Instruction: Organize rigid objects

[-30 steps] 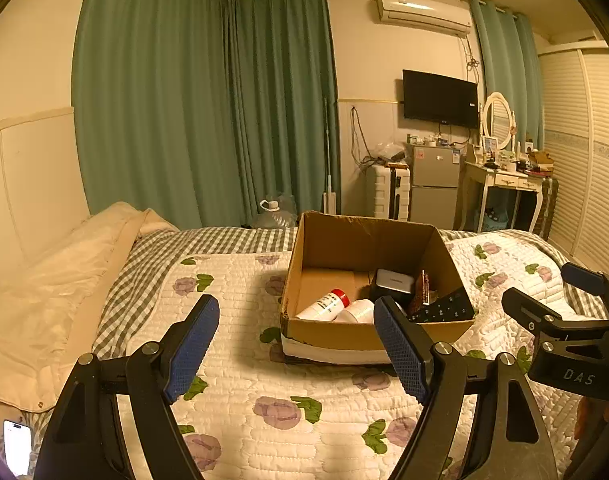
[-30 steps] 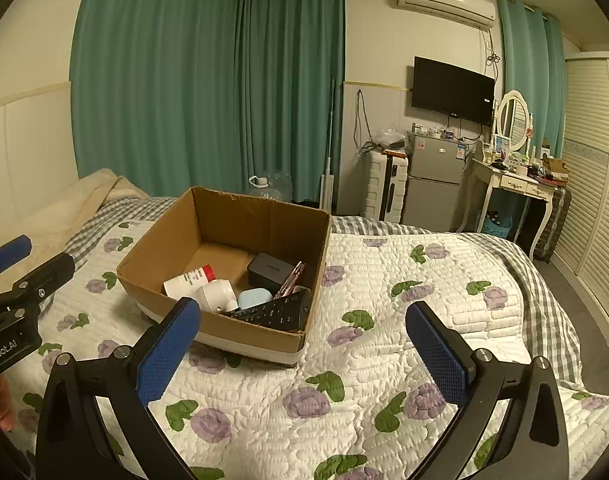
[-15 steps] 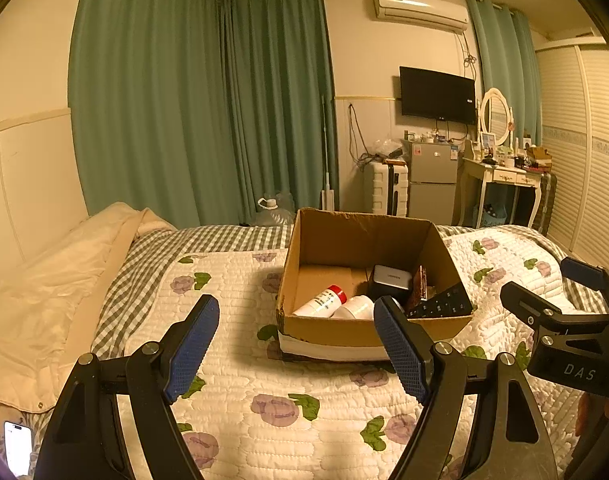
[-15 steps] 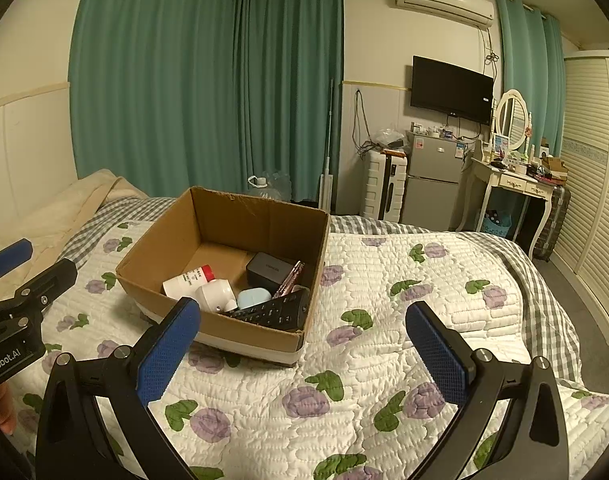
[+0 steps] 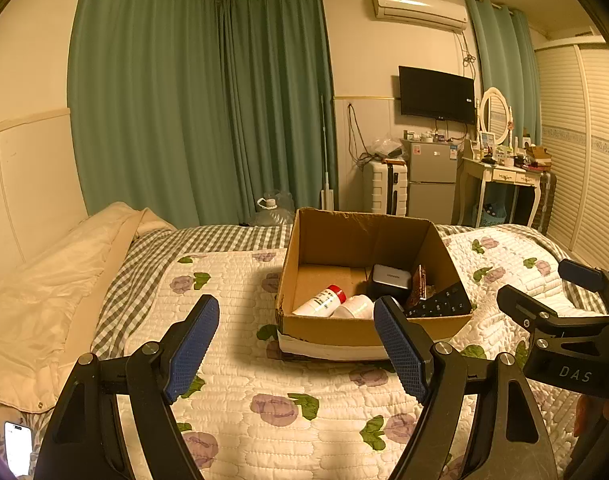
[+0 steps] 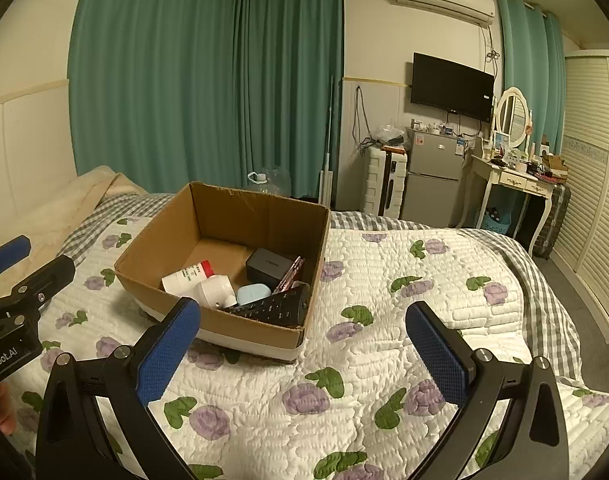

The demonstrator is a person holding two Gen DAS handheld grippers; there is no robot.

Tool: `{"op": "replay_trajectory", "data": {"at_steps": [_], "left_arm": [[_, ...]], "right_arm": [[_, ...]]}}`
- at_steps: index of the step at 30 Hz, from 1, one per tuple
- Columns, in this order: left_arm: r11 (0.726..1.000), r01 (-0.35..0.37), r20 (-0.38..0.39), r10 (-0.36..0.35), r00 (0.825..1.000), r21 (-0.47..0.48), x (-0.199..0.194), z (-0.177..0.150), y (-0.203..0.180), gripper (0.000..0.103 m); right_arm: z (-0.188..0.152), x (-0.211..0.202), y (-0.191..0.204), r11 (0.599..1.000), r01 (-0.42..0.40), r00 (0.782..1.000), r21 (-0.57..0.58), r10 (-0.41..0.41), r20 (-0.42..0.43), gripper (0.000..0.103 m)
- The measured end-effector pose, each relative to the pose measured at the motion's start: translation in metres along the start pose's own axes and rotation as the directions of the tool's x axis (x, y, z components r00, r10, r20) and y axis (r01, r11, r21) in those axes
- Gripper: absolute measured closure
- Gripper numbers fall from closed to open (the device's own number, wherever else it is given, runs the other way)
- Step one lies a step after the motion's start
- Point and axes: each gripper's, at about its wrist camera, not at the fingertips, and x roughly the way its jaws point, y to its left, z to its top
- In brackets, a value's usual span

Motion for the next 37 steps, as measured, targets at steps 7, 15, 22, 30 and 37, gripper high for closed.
{"op": "replay_trajectory", "data": {"at_steps": [7, 15, 22, 30, 37], "left_arm": [[1.0, 0.001, -0.001, -0.001, 1.0, 0.001, 0.0004, -0.0005, -0.0004, 0.021], [1.0, 0.002, -0.004, -0.002, 1.0, 0.002, 0.0009, -0.0018, -0.0003, 0.021], [1.0, 0.002, -0.005, -0.002, 1.0, 0.001, 0.0018, -0.0023, 0.0001, 0.021], [1.0, 0.0, -0.007, 0.0, 1.0, 0.005, 0.0023, -0.0031, -0.0005, 0.021], [1.0, -0.001, -0.012, 0.001, 1.0, 0.004, 0.0032, -0.0043, -0.0003, 0.021]], "right_arm": [[-0.0002, 0.0009, 0.0012, 1.0, 0.001, 1.0, -0.001, -0.001, -0.008, 0.0], [-0.0008, 0.0011, 0.0018, 1.0, 0.002, 1.0, -0.002, -0.002, -0.011, 0.0], [-0.0017, 0.0022, 0.0018, 1.0, 0.006, 1.0, -0.003, -0.006, -0.017, 0.0], [-0.0023, 0.0052, 0.0026, 1.0, 0.011, 1.0, -0.006, -0.011, -0.028, 0.0], [-0.0023, 0.0056, 0.0025, 1.0, 0.013, 0.999, -0.007, -0.013, -0.03, 0.0]]}}
